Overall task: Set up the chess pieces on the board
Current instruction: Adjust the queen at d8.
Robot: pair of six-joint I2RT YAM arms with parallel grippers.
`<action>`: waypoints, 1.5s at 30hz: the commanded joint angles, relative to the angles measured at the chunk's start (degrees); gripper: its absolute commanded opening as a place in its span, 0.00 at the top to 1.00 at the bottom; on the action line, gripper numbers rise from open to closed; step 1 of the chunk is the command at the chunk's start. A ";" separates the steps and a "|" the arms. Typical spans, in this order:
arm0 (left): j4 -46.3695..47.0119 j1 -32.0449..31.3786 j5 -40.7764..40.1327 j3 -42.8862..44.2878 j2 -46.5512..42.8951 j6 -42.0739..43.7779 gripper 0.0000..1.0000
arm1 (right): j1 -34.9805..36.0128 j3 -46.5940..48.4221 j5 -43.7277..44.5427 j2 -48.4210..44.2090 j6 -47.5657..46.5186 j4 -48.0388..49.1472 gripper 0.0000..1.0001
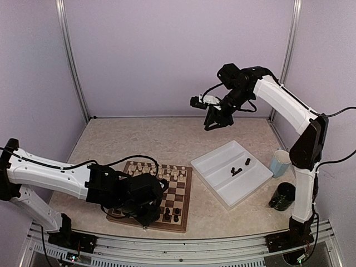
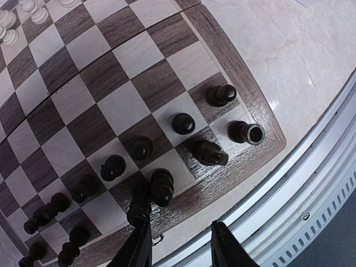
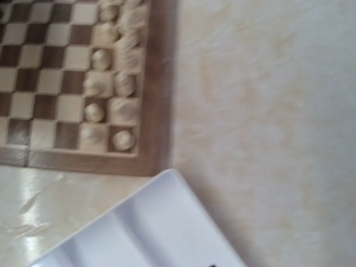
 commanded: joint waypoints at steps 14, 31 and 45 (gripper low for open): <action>-2.74 4.68 -1.15 2.18 0.28 1.84 0.73 | 0.05 -34.90 -1.30 -21.63 7.42 26.43 0.71; -1.74 5.90 0.78 -0.18 2.41 2.36 0.81 | 0.05 -36.05 -2.70 -20.14 8.89 27.81 0.70; -4.19 5.96 0.44 0.73 2.40 2.55 0.94 | 0.05 -35.93 -3.26 -19.67 9.48 27.78 0.70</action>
